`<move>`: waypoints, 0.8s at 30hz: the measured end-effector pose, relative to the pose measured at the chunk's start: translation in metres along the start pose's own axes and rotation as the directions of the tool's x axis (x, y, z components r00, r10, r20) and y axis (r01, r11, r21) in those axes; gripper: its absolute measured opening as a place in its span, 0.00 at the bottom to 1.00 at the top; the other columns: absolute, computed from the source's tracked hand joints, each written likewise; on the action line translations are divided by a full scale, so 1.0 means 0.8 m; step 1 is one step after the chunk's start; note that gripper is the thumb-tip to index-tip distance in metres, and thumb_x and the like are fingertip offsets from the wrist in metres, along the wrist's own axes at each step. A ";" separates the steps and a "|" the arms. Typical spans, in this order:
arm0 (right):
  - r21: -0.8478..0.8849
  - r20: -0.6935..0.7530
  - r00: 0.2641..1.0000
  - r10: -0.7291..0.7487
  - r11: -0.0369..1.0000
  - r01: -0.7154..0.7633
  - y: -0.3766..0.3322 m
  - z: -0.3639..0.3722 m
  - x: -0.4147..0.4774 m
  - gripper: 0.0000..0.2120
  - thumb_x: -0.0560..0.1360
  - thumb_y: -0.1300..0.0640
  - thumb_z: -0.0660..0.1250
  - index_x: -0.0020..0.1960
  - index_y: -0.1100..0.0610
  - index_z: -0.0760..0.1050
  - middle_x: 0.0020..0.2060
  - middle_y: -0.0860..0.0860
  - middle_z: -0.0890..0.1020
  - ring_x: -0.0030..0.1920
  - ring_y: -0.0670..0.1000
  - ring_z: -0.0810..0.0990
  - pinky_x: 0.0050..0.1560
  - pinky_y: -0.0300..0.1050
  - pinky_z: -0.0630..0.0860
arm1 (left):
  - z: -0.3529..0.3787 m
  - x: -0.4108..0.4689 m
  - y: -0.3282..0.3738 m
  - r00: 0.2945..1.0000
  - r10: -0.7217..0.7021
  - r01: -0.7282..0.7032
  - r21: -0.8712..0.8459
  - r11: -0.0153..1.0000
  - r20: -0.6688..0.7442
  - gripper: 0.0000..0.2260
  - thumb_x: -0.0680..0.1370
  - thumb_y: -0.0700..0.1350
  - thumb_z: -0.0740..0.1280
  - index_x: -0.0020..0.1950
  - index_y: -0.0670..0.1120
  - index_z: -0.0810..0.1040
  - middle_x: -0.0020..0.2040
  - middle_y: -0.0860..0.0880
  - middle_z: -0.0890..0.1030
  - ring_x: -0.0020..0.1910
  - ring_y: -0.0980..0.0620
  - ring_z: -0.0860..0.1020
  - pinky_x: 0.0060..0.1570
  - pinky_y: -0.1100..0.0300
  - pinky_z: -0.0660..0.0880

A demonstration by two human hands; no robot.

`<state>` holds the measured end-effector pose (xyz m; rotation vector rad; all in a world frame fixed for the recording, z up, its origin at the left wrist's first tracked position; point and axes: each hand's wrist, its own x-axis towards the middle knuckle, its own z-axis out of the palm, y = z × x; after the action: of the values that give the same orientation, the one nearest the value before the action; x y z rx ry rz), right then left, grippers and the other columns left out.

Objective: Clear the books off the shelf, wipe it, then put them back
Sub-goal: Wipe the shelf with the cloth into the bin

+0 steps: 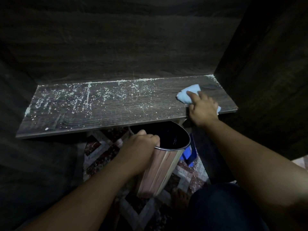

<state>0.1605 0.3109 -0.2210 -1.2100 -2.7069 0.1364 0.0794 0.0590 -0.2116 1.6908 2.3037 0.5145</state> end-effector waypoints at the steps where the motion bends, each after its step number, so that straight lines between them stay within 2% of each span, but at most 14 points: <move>1: 0.007 0.012 0.999 -0.035 0.999 0.034 -0.007 0.000 -0.003 0.25 0.79 0.53 0.58 0.75 0.44 0.61 0.74 0.57 0.63 0.69 0.61 0.64 0.67 0.56 0.59 | 0.000 -0.001 0.000 1.000 0.008 -0.008 0.001 1.000 -0.003 0.11 0.71 0.35 0.61 0.46 0.51 0.74 0.44 0.54 0.77 0.49 0.53 0.71 0.46 0.53 0.74; 8: 0.071 0.069 0.973 -0.222 0.974 0.217 -0.036 0.000 -0.023 0.26 0.77 0.55 0.60 0.74 0.41 0.62 0.75 0.53 0.63 0.70 0.58 0.63 0.66 0.53 0.58 | 0.002 -0.002 -0.003 0.999 0.038 -0.038 -0.005 0.999 -0.014 0.12 0.69 0.34 0.60 0.45 0.50 0.74 0.43 0.52 0.78 0.48 0.50 0.72 0.45 0.52 0.74; 15: 0.237 0.033 0.906 -0.421 0.884 0.402 -0.027 -0.009 -0.050 0.23 0.75 0.61 0.60 0.69 0.47 0.72 0.68 0.52 0.73 0.67 0.56 0.70 0.63 0.52 0.64 | 0.006 0.002 -0.006 0.999 0.044 -0.044 0.019 0.999 -0.017 0.13 0.68 0.33 0.61 0.47 0.47 0.75 0.43 0.51 0.78 0.48 0.49 0.71 0.44 0.51 0.74; 17: 0.381 0.021 0.912 -0.409 0.847 0.371 -0.025 -0.021 -0.051 0.22 0.76 0.64 0.61 0.68 0.49 0.73 0.65 0.51 0.76 0.59 0.50 0.76 0.58 0.44 0.68 | 0.006 0.003 -0.007 0.999 0.049 -0.048 0.030 0.998 -0.017 0.12 0.68 0.33 0.61 0.47 0.46 0.74 0.43 0.51 0.78 0.47 0.48 0.71 0.44 0.51 0.74; 18: 0.443 0.011 0.926 -0.376 0.832 0.333 -0.025 -0.028 -0.049 0.22 0.77 0.65 0.60 0.68 0.50 0.74 0.62 0.50 0.77 0.50 0.44 0.78 0.52 0.39 0.68 | 0.005 0.003 -0.007 0.998 0.052 -0.052 0.031 0.998 -0.022 0.11 0.68 0.34 0.61 0.46 0.46 0.74 0.42 0.51 0.78 0.47 0.49 0.71 0.44 0.51 0.74; 19: 0.477 -0.018 0.942 -0.336 0.825 0.303 -0.024 -0.034 -0.043 0.22 0.77 0.65 0.60 0.68 0.50 0.74 0.60 0.49 0.78 0.42 0.38 0.75 0.47 0.36 0.66 | 0.005 0.003 -0.008 0.998 0.054 -0.053 0.026 0.998 -0.027 0.10 0.68 0.34 0.61 0.46 0.46 0.74 0.42 0.51 0.78 0.47 0.49 0.71 0.44 0.51 0.74; 20: 0.485 -0.061 0.953 -0.296 0.826 0.288 -0.023 -0.038 -0.035 0.22 0.77 0.65 0.60 0.67 0.50 0.74 0.59 0.51 0.79 0.39 0.35 0.73 0.45 0.36 0.65 | 0.005 0.004 -0.007 0.998 0.053 -0.053 0.016 0.998 -0.029 0.10 0.69 0.34 0.61 0.45 0.46 0.74 0.42 0.51 0.78 0.47 0.49 0.71 0.44 0.51 0.74; 21: 0.470 -0.099 0.960 -0.262 0.838 0.277 -0.021 -0.040 -0.024 0.22 0.76 0.65 0.60 0.67 0.50 0.74 0.60 0.54 0.79 0.42 0.38 0.76 0.47 0.38 0.67 | 0.005 0.004 -0.006 0.998 0.051 -0.051 0.005 0.999 -0.026 0.10 0.69 0.34 0.60 0.45 0.46 0.74 0.41 0.51 0.77 0.47 0.49 0.71 0.44 0.51 0.74; 22: 0.444 -0.122 0.964 -0.235 0.856 0.265 -0.020 -0.040 -0.013 0.22 0.76 0.64 0.60 0.67 0.50 0.74 0.61 0.55 0.78 0.49 0.46 0.79 0.52 0.41 0.70 | 0.004 0.003 -0.005 0.999 0.049 -0.049 -0.005 0.999 -0.024 0.10 0.69 0.34 0.60 0.45 0.47 0.74 0.41 0.51 0.77 0.47 0.49 0.71 0.43 0.50 0.74; 24: 0.357 -0.084 0.976 -0.203 0.908 0.219 -0.017 -0.034 0.008 0.22 0.76 0.62 0.59 0.69 0.48 0.72 0.64 0.57 0.76 0.62 0.57 0.75 0.62 0.50 0.70 | 0.004 0.004 -0.004 0.999 0.042 -0.042 -0.015 0.999 -0.017 0.10 0.69 0.34 0.60 0.45 0.47 0.73 0.41 0.51 0.77 0.47 0.50 0.71 0.44 0.50 0.75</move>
<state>0.1520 0.3068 -0.1912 -0.7982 -2.5944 0.5489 0.0767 0.0612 -0.2158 1.7375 2.2744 0.5549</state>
